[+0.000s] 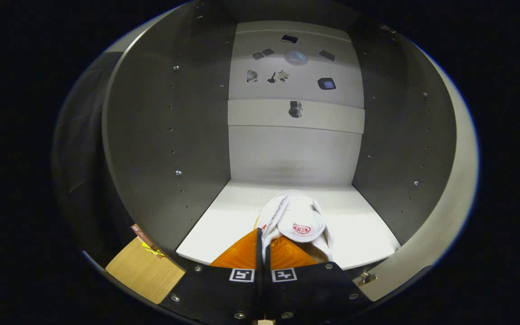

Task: Open the shoe cabinet door, grab the shoes and put them into the shoe cabinet, then close the shoe cabinet door.

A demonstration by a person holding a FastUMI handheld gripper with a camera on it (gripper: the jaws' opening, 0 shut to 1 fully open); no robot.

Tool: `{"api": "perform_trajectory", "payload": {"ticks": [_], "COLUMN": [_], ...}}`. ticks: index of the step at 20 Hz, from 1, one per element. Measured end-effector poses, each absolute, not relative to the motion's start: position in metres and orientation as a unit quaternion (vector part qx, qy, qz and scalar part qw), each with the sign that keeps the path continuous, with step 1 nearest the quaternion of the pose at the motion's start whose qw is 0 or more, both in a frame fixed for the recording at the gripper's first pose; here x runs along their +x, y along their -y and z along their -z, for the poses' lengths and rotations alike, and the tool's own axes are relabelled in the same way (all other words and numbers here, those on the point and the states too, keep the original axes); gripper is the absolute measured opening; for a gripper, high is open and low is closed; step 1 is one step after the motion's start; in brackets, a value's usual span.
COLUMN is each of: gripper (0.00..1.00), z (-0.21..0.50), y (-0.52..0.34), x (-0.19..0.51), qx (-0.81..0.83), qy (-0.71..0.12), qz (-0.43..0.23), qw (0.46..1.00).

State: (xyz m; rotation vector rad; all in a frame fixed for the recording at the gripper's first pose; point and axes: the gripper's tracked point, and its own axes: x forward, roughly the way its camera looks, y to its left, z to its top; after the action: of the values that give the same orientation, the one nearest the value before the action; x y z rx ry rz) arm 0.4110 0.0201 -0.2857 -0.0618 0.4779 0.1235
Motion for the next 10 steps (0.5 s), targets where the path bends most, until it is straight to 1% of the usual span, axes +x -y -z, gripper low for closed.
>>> {"api": "perform_trajectory", "payload": {"ticks": [3, 10], "gripper": [0.00, 0.00], "z": [0.292, 0.297], "y": [-0.023, -0.020], "x": [0.439, 0.475], "qx": [-0.030, -0.034], "qy": [-0.242, -0.237], "qz": [-0.062, -0.063], "qw": [0.968, 0.969]}}
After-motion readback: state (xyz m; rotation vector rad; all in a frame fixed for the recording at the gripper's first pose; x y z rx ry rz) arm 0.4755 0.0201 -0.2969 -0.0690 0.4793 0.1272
